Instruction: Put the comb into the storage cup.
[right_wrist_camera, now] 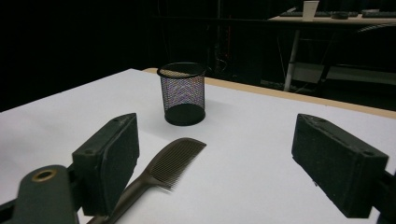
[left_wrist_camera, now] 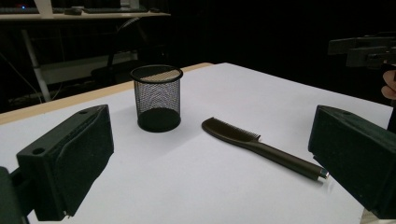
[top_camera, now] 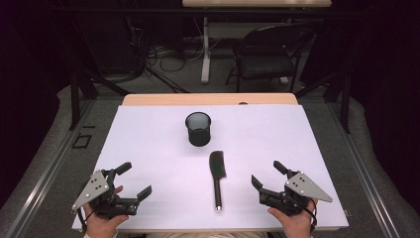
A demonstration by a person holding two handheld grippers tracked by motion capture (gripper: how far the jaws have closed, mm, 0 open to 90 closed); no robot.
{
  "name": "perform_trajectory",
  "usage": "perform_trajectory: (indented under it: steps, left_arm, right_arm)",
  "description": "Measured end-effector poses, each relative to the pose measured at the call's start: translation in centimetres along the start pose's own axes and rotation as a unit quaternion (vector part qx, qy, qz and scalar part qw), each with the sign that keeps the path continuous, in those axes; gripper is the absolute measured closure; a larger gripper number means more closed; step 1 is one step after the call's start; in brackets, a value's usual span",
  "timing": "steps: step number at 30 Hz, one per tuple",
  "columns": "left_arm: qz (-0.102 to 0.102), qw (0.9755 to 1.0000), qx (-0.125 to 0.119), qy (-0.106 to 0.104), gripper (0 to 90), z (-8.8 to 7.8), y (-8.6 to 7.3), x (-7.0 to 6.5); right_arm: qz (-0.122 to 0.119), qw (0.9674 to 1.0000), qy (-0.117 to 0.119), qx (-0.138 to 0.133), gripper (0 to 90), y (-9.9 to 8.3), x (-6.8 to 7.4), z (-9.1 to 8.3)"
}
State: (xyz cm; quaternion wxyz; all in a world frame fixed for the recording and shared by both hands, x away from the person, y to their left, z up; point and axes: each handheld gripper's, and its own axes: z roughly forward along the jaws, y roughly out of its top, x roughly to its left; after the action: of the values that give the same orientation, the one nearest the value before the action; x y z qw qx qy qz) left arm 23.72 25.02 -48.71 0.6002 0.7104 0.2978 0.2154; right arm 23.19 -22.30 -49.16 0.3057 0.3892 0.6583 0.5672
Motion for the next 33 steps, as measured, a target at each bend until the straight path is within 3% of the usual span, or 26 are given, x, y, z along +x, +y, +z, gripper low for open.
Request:
perform_trajectory:
  steps: [15,22,24,26,33]
  left_arm:
    - [-0.002,0.9999,0.011,-0.004,0.2,0.2,-0.2,-0.1]
    - [-0.007,0.9999,0.012,-0.004,0.3,0.2,-0.3,0.0]
    - [-0.009,0.9999,0.010,-0.005,0.3,0.2,-0.3,0.1]
    - [-0.011,0.9999,0.011,-0.006,0.3,0.1,-0.2,0.1]
    - [-0.012,0.9998,0.014,-0.009,0.3,0.3,-0.2,0.1]
  right_arm:
    - [-0.010,0.9992,0.001,0.038,18.9,-0.2,0.4,1.0]
    - [-0.023,0.9976,0.014,0.064,34.6,-0.4,1.5,1.4]
    - [-0.030,0.9971,0.007,0.069,39.6,-0.4,1.8,1.5]
    - [-0.020,0.9963,0.019,0.081,43.0,-0.4,2.0,1.7]
    - [-0.021,0.9941,0.030,0.102,52.1,-0.6,3.0,2.7]
